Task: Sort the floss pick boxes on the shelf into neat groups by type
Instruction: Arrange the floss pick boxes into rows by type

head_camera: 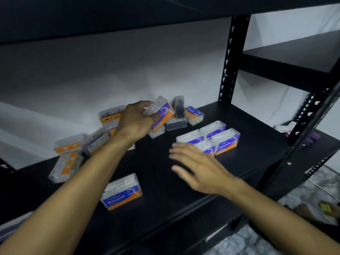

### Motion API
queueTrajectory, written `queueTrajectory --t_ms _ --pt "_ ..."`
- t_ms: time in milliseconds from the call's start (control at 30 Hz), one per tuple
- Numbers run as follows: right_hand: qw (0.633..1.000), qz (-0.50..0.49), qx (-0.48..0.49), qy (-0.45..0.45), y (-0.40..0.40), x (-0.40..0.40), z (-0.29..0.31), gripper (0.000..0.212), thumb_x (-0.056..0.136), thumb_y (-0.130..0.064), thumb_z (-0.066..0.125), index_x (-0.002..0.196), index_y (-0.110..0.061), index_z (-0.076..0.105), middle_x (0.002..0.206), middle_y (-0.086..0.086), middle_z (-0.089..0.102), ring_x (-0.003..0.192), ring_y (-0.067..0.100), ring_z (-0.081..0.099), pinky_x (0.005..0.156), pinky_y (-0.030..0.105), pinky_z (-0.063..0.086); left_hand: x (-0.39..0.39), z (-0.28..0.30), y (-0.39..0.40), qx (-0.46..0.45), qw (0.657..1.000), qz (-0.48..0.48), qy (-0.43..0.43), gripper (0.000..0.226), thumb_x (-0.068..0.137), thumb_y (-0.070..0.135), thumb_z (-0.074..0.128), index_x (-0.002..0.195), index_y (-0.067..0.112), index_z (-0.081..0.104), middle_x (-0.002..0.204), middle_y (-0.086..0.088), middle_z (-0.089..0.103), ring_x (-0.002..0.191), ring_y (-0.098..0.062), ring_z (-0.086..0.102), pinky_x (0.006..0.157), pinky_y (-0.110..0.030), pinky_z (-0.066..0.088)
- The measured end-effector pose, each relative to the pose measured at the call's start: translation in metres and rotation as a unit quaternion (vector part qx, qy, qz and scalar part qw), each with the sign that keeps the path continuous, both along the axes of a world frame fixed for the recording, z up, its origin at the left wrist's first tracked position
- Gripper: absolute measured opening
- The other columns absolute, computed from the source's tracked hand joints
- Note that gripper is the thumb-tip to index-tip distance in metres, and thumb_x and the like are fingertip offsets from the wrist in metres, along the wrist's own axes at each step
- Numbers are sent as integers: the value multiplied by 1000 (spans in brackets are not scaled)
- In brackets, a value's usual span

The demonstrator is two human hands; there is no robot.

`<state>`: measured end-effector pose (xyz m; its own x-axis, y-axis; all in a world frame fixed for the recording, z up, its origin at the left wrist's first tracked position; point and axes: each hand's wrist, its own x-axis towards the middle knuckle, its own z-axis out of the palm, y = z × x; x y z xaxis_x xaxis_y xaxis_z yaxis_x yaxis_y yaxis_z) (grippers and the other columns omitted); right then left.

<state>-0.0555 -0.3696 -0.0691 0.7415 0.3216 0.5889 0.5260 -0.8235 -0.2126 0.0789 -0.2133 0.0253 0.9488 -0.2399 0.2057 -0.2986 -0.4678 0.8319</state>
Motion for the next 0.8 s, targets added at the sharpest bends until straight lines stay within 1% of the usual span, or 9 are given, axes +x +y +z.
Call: queueTrajectory --t_ms 133,233,267,333,400,433,600,667,800 --pt "986 -129 87 -64 -65 5 25 28 95 -21 52 115 -5 64 124 7 60 121 20 53 100 33 44 6 2 -16 21 1000 -8 6 47 85 28 76 130 22 62 118 2 66 97 -17 68 70 -26 55" --pt "954 -258 140 -65 -116 10 21 29 96 -22 48 118 -8 61 129 5 55 122 18 49 98 30 43 8 -1 -29 28 999 -21 8 45 83 31 77 126 24 63 118 -1 69 98 -20 68 84 -38 58" --pt "940 -299 157 -55 -130 12 17 30 96 -21 47 121 -8 59 131 5 54 124 19 47 100 32 42 8 -2 -34 35 999 -24 5 43 83 30 77 124 24 65 117 -1 70 98 -20 68 86 -38 58" --pt "911 -374 173 -10 -154 14 4 33 97 -16 45 127 -5 53 135 9 50 129 23 41 102 39 40 9 -7 -43 51 998 -30 -3 39 85 27 76 121 23 66 113 1 70 91 -15 67 78 -26 56" --pt "881 -434 174 73 -170 18 -8 39 97 -17 44 133 -3 48 141 13 44 134 27 34 103 42 37 10 -9 -51 81 996 -38 -12 40 87 27 75 125 21 64 111 3 66 79 -4 61 57 -8 45" --pt "867 -454 170 114 -176 21 -14 41 97 -18 44 135 -3 46 144 14 41 136 29 31 106 43 35 10 -10 -53 99 994 -46 -17 42 87 28 74 127 21 63 113 3 65 78 -3 58 52 -6 39" --pt "846 -465 114 234 -184 30 -42 49 99 -26 40 142 -2 38 153 20 28 143 34 20 118 44 16 19 -11 -57 198 977 -78 -36 49 89 32 72 134 18 58 129 -4 64 107 -17 60 77 -22 38" --pt "842 -465 84 261 -183 30 -48 51 100 -30 34 145 -5 33 156 17 22 145 30 14 119 42 10 24 -12 -59 234 966 -105 -25 47 90 32 71 133 18 59 128 -4 65 101 -13 59 77 -23 39" --pt "834 -472 55 281 -181 31 -49 53 101 -33 25 149 -11 24 159 14 13 148 26 4 119 42 3 37 -21 -65 267 951 -155 14 34 91 31 70 123 19 65 118 -2 69 90 -9 61 66 -19 43"
